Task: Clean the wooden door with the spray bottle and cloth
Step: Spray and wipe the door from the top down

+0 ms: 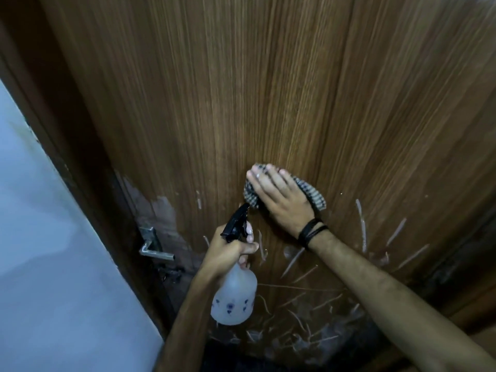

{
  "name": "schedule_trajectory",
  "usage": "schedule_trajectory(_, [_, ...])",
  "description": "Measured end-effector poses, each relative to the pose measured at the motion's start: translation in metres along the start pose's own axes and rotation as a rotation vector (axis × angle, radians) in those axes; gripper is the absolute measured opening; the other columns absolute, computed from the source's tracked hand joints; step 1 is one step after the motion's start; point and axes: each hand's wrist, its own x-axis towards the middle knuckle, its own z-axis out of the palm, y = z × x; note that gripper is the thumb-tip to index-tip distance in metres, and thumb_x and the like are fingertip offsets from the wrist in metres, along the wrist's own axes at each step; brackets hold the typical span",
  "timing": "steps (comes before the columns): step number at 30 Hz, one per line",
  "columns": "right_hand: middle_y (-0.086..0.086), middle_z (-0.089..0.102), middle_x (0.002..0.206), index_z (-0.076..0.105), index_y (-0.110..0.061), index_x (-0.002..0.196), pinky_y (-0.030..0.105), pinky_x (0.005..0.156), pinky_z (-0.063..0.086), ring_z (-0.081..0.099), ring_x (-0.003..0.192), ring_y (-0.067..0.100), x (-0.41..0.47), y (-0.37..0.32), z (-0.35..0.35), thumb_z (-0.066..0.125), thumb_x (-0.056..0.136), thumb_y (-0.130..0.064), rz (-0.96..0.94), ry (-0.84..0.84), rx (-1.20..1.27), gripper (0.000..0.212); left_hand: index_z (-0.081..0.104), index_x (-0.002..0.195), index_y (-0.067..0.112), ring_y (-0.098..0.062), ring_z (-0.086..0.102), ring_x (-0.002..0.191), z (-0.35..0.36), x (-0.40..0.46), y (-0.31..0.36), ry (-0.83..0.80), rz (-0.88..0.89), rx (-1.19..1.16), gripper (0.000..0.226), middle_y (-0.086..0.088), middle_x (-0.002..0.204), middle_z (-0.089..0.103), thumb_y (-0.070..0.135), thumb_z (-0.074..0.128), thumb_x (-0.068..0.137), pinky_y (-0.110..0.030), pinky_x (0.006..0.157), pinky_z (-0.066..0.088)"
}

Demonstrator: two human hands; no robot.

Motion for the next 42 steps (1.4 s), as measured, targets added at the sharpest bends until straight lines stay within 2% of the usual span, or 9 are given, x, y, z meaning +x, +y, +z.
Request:
schedule_trajectory(3, [0.006, 0.036, 0.16, 0.032, -0.011, 0.156, 0.038, 0.119, 0.03, 0.031, 0.146, 0.026, -0.035, -0.015, 0.004, 0.032, 0.106, -0.012, -0.159, -0.109, -0.043, 0.05, 0.057, 0.088, 0.007, -0.012, 0.042, 0.045, -0.006, -0.005, -0.001, 0.011, 0.005, 0.03, 0.022, -0.004, 0.066, 0.05, -0.014, 0.06, 0.086, -0.028, 0.05, 0.038])
schedule_trajectory(5, [0.006, 0.035, 0.159, 0.031, -0.011, 0.157, 0.038, 0.12, 0.027, 0.032, 0.146, 0.026, -0.043, -0.009, 0.001, 0.031, 0.107, -0.012, -0.157, -0.116, -0.055, 0.05, 0.057, 0.091, 0.007, -0.012, 0.043, 0.046, -0.011, -0.01, -0.001, 0.042, 0.003, 0.037, 0.023, -0.004, 0.069, 0.053, -0.015, 0.06, 0.086, -0.028, 0.049, 0.039])
schedule_trajectory(9, [0.009, 0.031, 0.157, 0.03, -0.008, 0.156, 0.042, 0.123, 0.016, 0.032, 0.143, 0.029, -0.006, 0.015, -0.008, 0.038, 0.1, -0.003, 0.154, 0.018, 0.07, 0.056, 0.059, 0.093, 0.003, -0.016, 0.046, 0.051, -0.014, -0.024, -0.01, 0.132, -0.005, 0.094, 0.02, -0.015, 0.079, 0.05, -0.015, 0.062, 0.085, -0.027, 0.048, 0.041])
schedule_trajectory(13, [0.006, 0.033, 0.157, 0.034, -0.009, 0.155, 0.042, 0.122, 0.024, 0.034, 0.143, 0.027, 0.029, 0.006, -0.001, 0.05, 0.094, 0.0, 0.283, 0.152, 0.129, 0.064, 0.06, 0.096, 0.004, -0.016, 0.047, 0.055, -0.013, -0.032, -0.022, 0.194, -0.065, 0.125, 0.021, -0.013, 0.083, 0.051, -0.015, 0.06, 0.087, -0.029, 0.05, 0.042])
schedule_trajectory(22, [0.006, 0.031, 0.16, 0.028, -0.009, 0.157, 0.04, 0.122, 0.024, 0.032, 0.145, 0.026, -0.046, -0.037, 0.016, 0.038, 0.104, -0.007, -0.004, -0.067, 0.061, 0.054, 0.058, 0.088, 0.008, -0.015, 0.044, 0.052, -0.032, -0.029, -0.043, 0.2, -0.155, 0.074, 0.017, -0.013, 0.074, 0.048, -0.008, 0.063, 0.086, -0.032, 0.054, 0.04])
schedule_trajectory(27, [0.006, 0.032, 0.157, 0.027, -0.009, 0.157, 0.04, 0.123, 0.02, 0.031, 0.144, 0.026, -0.008, -0.04, 0.011, 0.037, 0.101, -0.003, 0.106, -0.033, 0.104, 0.057, 0.06, 0.093, 0.012, -0.013, 0.044, 0.052, -0.063, -0.025, -0.048, 0.078, -0.159, 0.021, 0.024, -0.011, 0.082, 0.053, -0.011, 0.062, 0.085, -0.03, 0.052, 0.04])
schedule_trajectory(31, [0.006, 0.03, 0.158, 0.028, -0.008, 0.157, 0.041, 0.125, 0.017, 0.028, 0.146, 0.027, 0.033, -0.054, 0.019, 0.049, 0.097, -0.001, 0.138, 0.008, 0.125, 0.063, 0.058, 0.09, 0.01, -0.014, 0.045, 0.051, -0.082, -0.018, -0.048, 0.03, -0.187, 0.048, 0.022, -0.01, 0.075, 0.051, -0.009, 0.064, 0.083, -0.029, 0.052, 0.041])
schedule_trajectory(37, [0.007, 0.033, 0.159, 0.034, -0.01, 0.156, 0.039, 0.12, 0.028, 0.035, 0.144, 0.026, -0.006, -0.092, 0.037, 0.035, 0.106, -0.012, -0.246, -0.118, 0.033, 0.049, 0.059, 0.088, 0.012, -0.009, 0.045, 0.05, -0.11, -0.014, -0.049, -0.05, -0.179, 0.052, 0.022, 0.003, 0.064, 0.053, -0.009, 0.063, 0.085, -0.027, 0.052, 0.041])
schedule_trajectory(42, [0.007, 0.031, 0.159, 0.022, -0.01, 0.159, 0.039, 0.122, 0.02, 0.032, 0.144, 0.026, -0.019, -0.096, 0.035, 0.034, 0.105, -0.011, -0.234, -0.17, -0.058, 0.055, 0.061, 0.085, 0.015, -0.007, 0.046, 0.051, -0.135, -0.015, -0.046, -0.032, -0.18, 0.055, 0.024, 0.004, 0.067, 0.057, -0.009, 0.065, 0.085, -0.024, 0.051, 0.042])
